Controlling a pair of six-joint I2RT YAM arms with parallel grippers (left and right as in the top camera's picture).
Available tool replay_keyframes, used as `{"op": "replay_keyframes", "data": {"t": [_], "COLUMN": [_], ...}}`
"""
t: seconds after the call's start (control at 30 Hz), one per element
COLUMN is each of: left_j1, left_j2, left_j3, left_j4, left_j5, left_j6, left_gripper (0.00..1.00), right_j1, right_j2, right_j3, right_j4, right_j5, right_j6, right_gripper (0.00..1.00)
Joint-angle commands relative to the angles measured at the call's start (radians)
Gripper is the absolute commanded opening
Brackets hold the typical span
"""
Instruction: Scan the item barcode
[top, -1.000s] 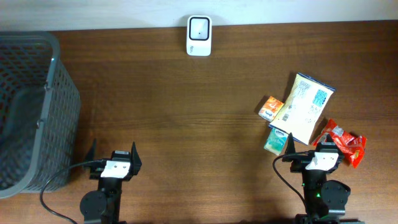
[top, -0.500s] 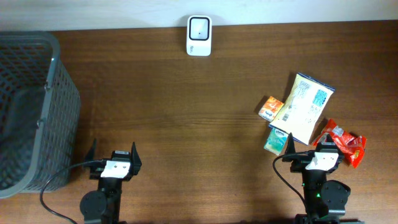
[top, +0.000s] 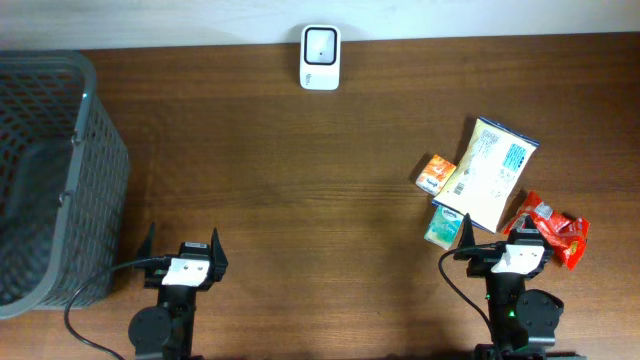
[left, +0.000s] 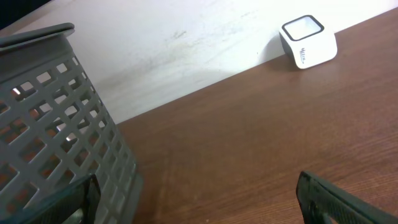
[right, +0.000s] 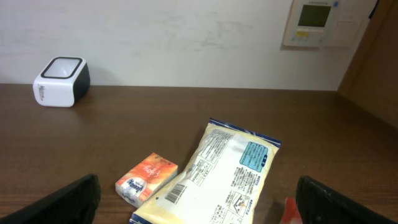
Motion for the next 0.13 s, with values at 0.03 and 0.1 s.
{"op": "replay_keyframes", "data": {"t": [0.03,0.1], "left_j1": [-0.005,-0.005], "left_j2": [-0.007,-0.007], "left_j3": [-0.001,-0.001], "left_j4": [-0.009,-0.009], "left_j5": [-0.007,-0.008], "left_j6": [0.009,0.009], "left_gripper": [0.99,0.99], "right_j1": [0.001,0.001], "right_j2": [-0.007,-0.007], "right_j3": [-0.009,-0.009], "right_j4": [-0.001,-0.001], "right_j5": [-0.005,-0.005], "right_j6": [0.001,0.001], "right_gripper": [0.99,0.99]}}
